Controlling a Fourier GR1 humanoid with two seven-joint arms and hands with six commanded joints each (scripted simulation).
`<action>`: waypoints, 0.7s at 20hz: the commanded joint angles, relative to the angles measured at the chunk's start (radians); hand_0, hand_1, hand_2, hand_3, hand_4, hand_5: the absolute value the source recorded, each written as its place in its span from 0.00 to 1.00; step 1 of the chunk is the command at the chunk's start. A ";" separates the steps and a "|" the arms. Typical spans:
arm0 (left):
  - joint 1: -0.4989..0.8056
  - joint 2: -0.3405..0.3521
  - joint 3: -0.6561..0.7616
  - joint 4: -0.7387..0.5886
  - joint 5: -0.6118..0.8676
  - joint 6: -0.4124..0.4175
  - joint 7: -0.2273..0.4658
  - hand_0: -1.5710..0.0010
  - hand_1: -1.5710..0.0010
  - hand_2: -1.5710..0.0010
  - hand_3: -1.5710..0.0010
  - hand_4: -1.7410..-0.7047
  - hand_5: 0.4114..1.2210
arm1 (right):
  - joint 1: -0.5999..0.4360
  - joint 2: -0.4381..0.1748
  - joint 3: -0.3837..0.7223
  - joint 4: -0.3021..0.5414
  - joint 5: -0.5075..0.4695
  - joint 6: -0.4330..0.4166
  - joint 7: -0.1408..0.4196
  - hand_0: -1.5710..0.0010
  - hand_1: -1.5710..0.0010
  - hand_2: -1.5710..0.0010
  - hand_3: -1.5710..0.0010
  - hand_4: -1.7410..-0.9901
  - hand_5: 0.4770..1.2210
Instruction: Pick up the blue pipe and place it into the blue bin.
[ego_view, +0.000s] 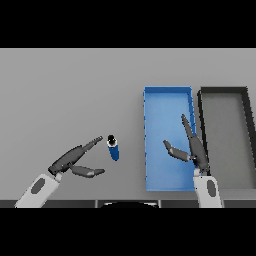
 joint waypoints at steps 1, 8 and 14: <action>-0.001 -0.010 -0.010 0.009 -0.015 0.004 -0.003 1.00 1.00 1.00 1.00 0.61 0.06 | -0.018 0.008 0.000 -0.001 0.000 -0.007 0.025 1.00 1.00 1.00 1.00 0.70 0.13; -0.078 -0.170 -0.046 0.133 -0.062 0.046 -0.048 1.00 1.00 1.00 1.00 0.59 0.09 | 0.004 0.014 -0.001 -0.006 -0.013 0.000 0.016 1.00 1.00 1.00 1.00 0.71 0.10; -0.129 -0.277 -0.054 0.280 -0.088 0.072 -0.072 1.00 1.00 1.00 1.00 0.60 0.10 | 0.023 0.011 -0.009 -0.006 -0.024 0.007 -0.007 1.00 1.00 1.00 1.00 0.72 0.10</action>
